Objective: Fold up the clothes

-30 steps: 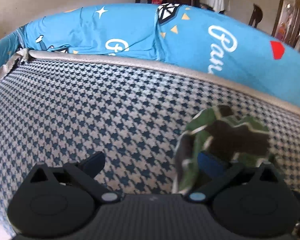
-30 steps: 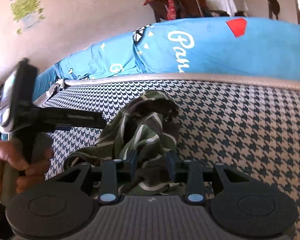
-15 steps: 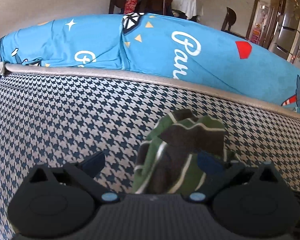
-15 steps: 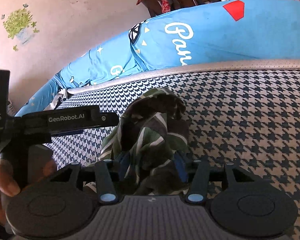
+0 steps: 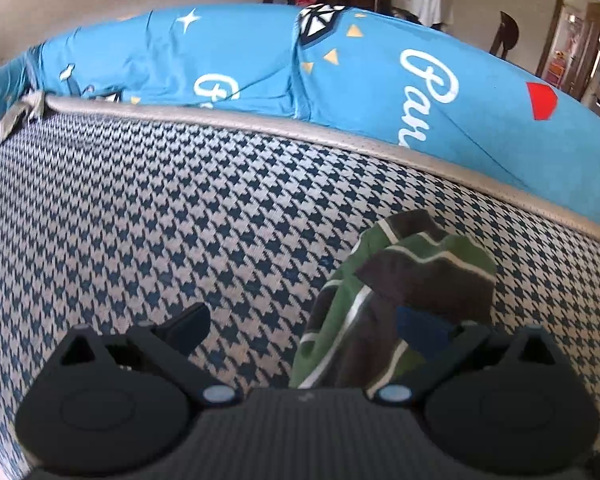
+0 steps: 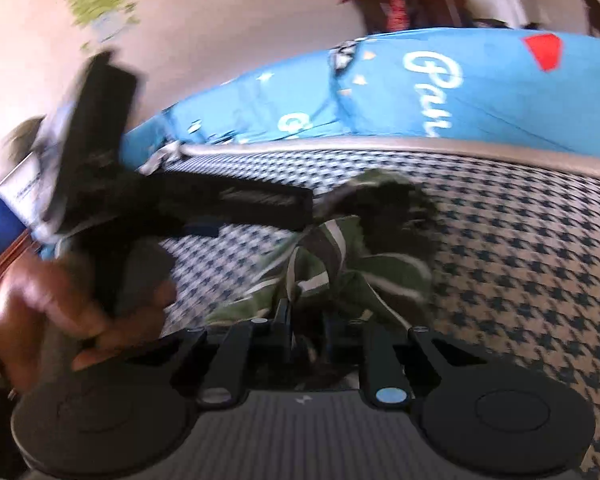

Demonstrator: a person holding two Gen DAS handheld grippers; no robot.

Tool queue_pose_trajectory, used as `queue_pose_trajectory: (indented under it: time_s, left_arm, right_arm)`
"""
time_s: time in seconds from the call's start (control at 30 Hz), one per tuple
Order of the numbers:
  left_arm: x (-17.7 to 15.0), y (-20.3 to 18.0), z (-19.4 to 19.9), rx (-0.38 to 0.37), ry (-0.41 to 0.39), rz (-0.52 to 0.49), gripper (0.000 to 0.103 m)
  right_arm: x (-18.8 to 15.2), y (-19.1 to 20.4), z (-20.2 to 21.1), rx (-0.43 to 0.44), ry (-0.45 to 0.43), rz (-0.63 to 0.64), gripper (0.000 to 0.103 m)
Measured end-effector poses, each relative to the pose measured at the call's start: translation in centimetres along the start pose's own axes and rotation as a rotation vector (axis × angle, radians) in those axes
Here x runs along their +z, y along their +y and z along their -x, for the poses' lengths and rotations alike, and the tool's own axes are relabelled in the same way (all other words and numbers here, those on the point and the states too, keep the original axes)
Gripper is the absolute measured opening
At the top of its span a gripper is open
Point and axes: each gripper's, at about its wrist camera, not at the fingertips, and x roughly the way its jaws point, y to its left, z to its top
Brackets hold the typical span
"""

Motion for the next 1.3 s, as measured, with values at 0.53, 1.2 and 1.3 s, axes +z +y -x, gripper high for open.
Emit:
queue_pose_trajectory:
  time_s: [0.53, 1.2, 1.3]
  left_arm:
    - [-2.7, -0.7, -0.3, -0.015, 0.082, -0.171, 0.103]
    - [-3.9, 1.3, -0.2, -0.071, 0.170, -0.111, 0.103]
    - [-3.8, 1.6, -0.2, -0.081, 0.177, -0.110, 0.103]
  right_arm:
    - [-1.2, 2.3, -1.3, 0.023, 0.101, 0.152, 0.019]
    - [1.8, -2.7, 0.3, -0.121, -0.044, -0.001, 0.070]
    - [2.0, -3.7, -0.7, -0.119, -0.035, -0.050, 0.075]
